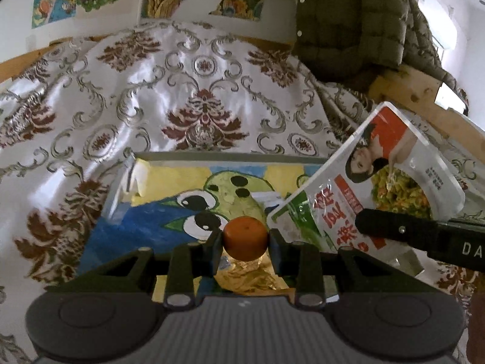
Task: Organize snacks
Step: 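Carry the orange in the left tool while the right tool carries the white packet over the tray, then open the left tool over the tray while the right tool releases the white packet inside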
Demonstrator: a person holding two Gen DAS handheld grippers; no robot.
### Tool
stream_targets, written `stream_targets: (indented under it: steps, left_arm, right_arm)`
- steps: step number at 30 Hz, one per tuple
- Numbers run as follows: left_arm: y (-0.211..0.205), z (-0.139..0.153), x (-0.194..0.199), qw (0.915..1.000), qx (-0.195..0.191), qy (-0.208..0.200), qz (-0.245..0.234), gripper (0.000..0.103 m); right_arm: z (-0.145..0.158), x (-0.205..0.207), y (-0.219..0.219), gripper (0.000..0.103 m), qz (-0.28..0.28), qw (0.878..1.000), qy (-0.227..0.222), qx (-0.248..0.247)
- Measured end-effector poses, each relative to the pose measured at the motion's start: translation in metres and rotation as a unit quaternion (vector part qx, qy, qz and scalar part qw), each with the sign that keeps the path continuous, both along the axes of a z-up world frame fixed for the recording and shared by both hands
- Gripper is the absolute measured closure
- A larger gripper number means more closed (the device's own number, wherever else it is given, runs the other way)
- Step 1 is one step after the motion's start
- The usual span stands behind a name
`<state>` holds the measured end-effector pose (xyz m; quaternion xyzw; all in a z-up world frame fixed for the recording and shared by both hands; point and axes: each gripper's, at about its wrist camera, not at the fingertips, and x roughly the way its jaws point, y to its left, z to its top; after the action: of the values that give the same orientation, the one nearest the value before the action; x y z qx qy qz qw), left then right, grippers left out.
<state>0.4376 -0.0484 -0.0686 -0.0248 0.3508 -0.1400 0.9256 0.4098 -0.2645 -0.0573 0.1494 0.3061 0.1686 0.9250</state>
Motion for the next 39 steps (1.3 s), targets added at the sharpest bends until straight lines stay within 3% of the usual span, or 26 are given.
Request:
stream_targets:
  steps: [9,19,25,29,33,39]
  left_arm:
    - [-0.014,-0.015,0.008,0.9993,0.017,0.029,0.016,0.067]
    - [-0.023,-0.017,0.014,0.9972,0.030,0.062,0.030,0.066]
    - [-0.026,-0.017,0.011,0.9958,0.033,0.077,0.037,0.065]
    - [-0.027,-0.011,0.006,0.9962,0.033,0.071,0.040,0.048]
    - [-0.026,-0.003,-0.002,0.9962,0.036,0.065,0.045,0.043]
    - [-0.015,0.018,-0.027,0.9965,0.005,0.039,0.074,0.018]
  right_arm:
    - [-0.012,0.006,-0.007,0.093,-0.027,0.999,0.034,-0.015]
    - [-0.011,0.013,-0.023,0.073,-0.074,0.991,0.106,-0.016]
    - [-0.006,0.008,-0.031,0.058,-0.080,0.989,0.123,-0.009]
    - [-0.001,0.004,-0.033,0.053,-0.081,0.989,0.124,-0.013]
    - [0.006,-0.003,-0.038,0.046,-0.085,0.989,0.119,-0.011]
    - [0.022,-0.019,-0.046,0.033,-0.089,0.992,0.092,-0.011]
